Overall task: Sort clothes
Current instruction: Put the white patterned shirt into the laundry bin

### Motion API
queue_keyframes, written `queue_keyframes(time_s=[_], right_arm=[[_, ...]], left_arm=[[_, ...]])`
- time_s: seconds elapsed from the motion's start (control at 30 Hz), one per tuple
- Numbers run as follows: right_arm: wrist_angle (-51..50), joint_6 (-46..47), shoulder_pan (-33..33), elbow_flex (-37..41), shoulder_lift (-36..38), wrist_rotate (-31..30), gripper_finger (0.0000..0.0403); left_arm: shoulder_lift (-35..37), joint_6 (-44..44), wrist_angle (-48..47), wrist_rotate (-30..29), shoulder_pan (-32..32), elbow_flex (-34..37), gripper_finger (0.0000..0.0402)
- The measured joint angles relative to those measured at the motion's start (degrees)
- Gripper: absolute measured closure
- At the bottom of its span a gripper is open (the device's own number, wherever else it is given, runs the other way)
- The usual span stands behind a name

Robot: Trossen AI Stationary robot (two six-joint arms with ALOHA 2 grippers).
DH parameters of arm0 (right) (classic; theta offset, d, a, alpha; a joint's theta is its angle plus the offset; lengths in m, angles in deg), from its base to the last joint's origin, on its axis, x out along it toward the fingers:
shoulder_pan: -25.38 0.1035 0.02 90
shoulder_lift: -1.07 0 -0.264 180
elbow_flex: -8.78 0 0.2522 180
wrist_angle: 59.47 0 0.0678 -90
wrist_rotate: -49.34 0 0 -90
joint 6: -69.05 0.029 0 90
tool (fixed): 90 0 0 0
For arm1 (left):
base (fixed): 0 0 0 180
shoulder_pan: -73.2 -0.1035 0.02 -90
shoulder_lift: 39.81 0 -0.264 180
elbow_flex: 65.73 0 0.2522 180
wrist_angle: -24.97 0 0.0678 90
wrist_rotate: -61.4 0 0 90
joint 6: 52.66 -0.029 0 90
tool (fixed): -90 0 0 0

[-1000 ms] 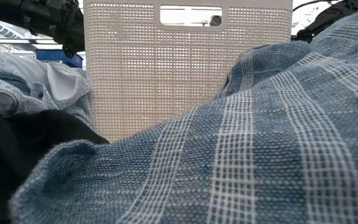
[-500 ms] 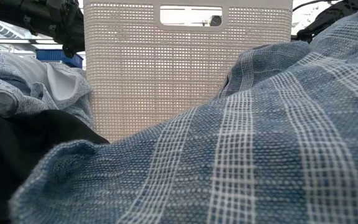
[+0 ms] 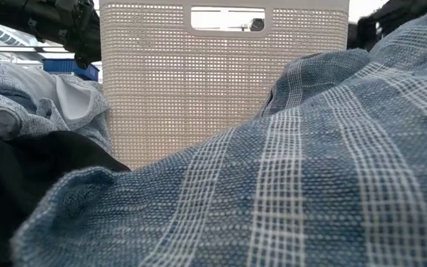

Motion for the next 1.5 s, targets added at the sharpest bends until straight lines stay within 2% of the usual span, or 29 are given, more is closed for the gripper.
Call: queue_keyframes(time_s=[0.27, 0.57, 0.83, 1.1, 1.4, 1.5], right_arm=[[4.4, 0.2, 0.4, -12.4, 5.6, 0.2, 0.0403], [22.3, 4.1, 6.8, -21.2, 3.0, 0.4, 0.0403], [36.9, 3.1, 14.9, -28.6, -7.6, 0.3, 0.0403], [37.6, -2.3, 18.4, -41.6, -22.7, 0.4, 0.0403], [37.7, -5.4, 18.3, -63.8, -38.7, 13.1, 0.0403], [37.5, -5.5, 18.3, -72.6, -42.6, 14.5, 0.0403]], left_arm=[[0.0, -0.3, 0.0, 0.0, 0.0, 0.0, 0.0214], [0.0, -0.4, 0.0, 0.0, 0.0, 0.0, 0.0214], [0.0, -0.5, 0.0, 0.0, 0.0, 0.0, 0.0214], [0.0, -0.5, 0.0, 0.0, 0.0, 0.0, 0.0214], [0.0, -1.6, 0.0, 0.0, 0.0, 0.0, 0.0214], [0.0, -2.0, 0.0, 0.0, 0.0, 0.0, 0.0214]])
